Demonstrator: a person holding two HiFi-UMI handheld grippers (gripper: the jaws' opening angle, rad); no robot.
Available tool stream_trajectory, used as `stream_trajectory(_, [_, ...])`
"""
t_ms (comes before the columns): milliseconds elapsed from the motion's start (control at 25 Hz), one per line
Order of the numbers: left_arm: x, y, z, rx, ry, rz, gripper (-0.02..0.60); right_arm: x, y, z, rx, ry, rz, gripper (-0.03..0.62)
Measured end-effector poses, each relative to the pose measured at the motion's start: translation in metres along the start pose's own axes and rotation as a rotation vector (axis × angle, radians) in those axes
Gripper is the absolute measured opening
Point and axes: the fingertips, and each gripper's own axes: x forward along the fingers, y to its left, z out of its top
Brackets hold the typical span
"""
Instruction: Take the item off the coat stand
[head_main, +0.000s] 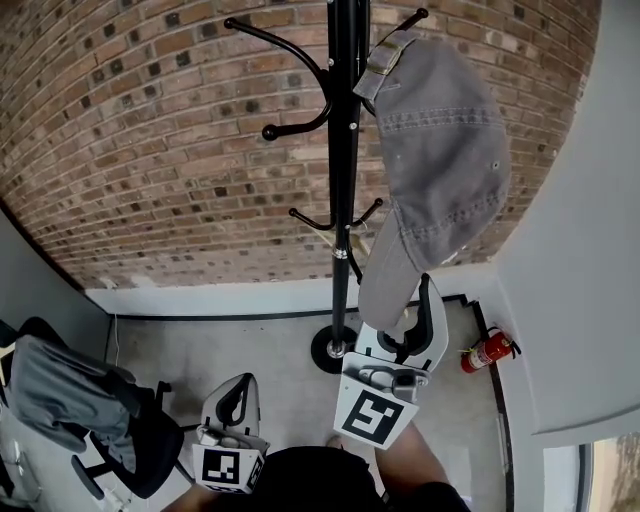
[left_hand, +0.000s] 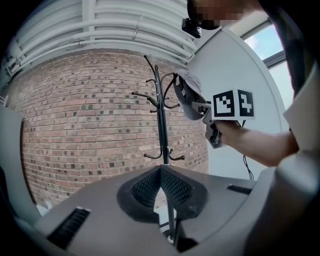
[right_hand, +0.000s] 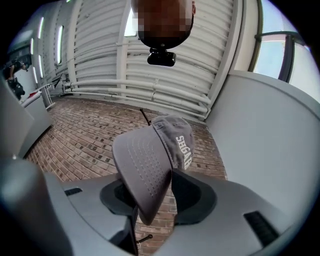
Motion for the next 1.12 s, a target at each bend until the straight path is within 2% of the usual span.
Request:
stream_trajectory(80, [0.001,-0.002,0.001,-0.003,-0.005,-0.01,0.025,-0.002,-0.007,0.003,-0.004,0.0,-0.005,0.153])
stream_trajectory(160, [0.0,-0.002,0.0,-0.005,-0.007,-0.021,0.025,-0.005,-0.014,0.008,0.003,0.002,-0.01,0.06])
stream_trajectory(280, [-0.001,-0.005,0.0,-0.014,-0.014,-0.041,0.025,-0.007,-0.025,0.023,0.009,-0.021,-0.001,0.046])
stream_trajectory(600, [-0.005,-0.01,0.006,-0.024,-0.039,-0.075,0.025,0.001,-0.06,0.082,0.109,-0.118,-0.011,0.032])
stream_trajectory(1120, [-0.019,0.011,0.008,-0.057,-0.065,-0.06,0.025,0.04,-0.113,0.197,0.082,-0.328,-0.102,0.032])
